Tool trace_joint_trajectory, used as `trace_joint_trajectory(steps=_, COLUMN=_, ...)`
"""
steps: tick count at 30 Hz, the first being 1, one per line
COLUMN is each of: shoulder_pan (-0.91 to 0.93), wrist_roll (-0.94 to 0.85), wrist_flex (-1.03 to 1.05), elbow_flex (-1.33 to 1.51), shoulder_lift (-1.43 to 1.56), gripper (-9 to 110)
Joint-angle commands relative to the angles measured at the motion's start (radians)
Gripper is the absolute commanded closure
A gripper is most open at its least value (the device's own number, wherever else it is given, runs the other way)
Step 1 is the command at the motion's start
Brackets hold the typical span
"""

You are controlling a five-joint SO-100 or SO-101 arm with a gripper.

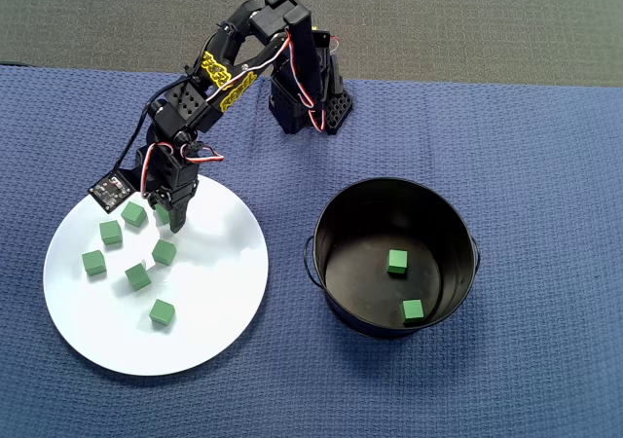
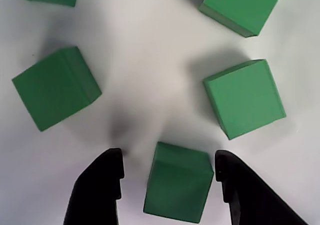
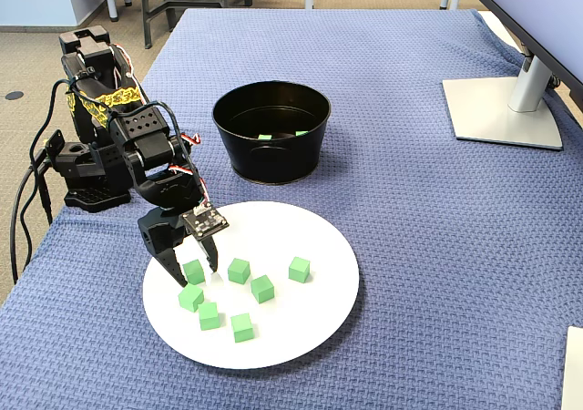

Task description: Pick up the green cubes from the white plate and place them in the black recipient

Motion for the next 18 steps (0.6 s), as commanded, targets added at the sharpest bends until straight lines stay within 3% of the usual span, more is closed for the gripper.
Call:
trace_joint_trajectory(steps=1, shoulder_pan=-0.008, wrist_roll=0.029, wrist_flex=-0.025, elbow_flex=0.006, shoulder_lift=0.035, gripper=88)
trace_joint_trajectory(steps=18, shoulder_pan=-0.011, wrist_roll=0.086, wrist_flex=0.057, elbow_flex=0.012, shoulder_lift=0.087, gripper=91)
